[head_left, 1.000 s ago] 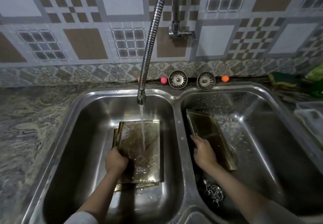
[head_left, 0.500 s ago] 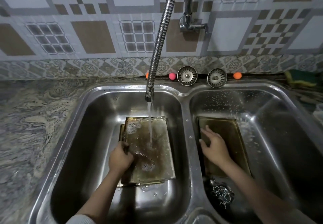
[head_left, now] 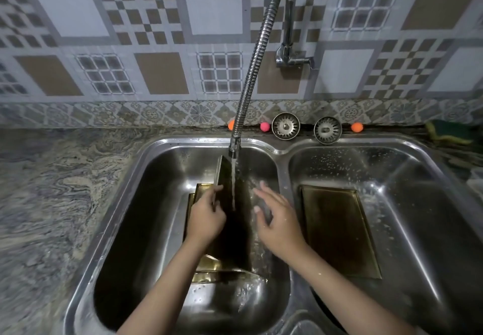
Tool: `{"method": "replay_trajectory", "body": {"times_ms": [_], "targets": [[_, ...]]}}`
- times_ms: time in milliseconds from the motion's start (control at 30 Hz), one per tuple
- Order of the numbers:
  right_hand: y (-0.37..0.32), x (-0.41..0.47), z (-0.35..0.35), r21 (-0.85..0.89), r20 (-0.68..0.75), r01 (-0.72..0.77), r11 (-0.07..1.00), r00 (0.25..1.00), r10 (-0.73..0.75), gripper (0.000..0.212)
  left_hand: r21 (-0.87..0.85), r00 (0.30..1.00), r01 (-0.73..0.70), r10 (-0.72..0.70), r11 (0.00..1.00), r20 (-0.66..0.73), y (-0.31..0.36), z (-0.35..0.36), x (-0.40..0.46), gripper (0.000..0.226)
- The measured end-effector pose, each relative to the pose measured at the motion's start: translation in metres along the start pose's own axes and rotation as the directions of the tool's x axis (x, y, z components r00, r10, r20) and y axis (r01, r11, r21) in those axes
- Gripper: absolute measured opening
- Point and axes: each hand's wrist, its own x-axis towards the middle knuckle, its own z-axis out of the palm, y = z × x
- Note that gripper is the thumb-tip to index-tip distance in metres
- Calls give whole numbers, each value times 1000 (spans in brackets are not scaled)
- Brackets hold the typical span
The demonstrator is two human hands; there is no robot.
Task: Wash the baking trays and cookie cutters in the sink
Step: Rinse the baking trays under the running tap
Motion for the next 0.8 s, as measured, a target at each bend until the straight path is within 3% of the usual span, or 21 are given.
{"method": "replay_trajectory", "body": {"times_ms": [133,233,400,500,567,633,667,733,800], "targets": [[-20,-4,34,73,231,-112,991,969,93,51,-83,994,-34,25,996,-106,11,-12,-7,36],[-17,4,49,-95,417,-98,991,900,129,60,-219,986,37,-71,975,-149,6,-24,-12,36],[-11,70,43,-467,275,-121,876,922,274,65,-399,986,91,-139,912,-91,2,-28,-35,35],[-39,58,55,-429,419,151,891,907,48,61,-430,981,48,-125,902,-151,10,-26,-38,34],[-46,30,54,-325,568,392,860,808,-154,59,-484,963,40,-162,874,-213,9,-31,-33,32],[-32,26,38,-336,608,478,811,768,-201,60,-516,952,64,-208,854,-226,2,-37,-28,32],[-24,36,30,-403,577,435,805,804,-145,60,-513,953,65,-206,856,-223,-1,-38,-28,32],[-14,66,20,-560,432,204,803,899,73,63,-485,965,38,-159,873,-210,3,-33,-32,32],[-20,85,18,-618,298,24,786,932,205,63,-479,977,5,-107,878,-184,14,-20,-35,34]]}}
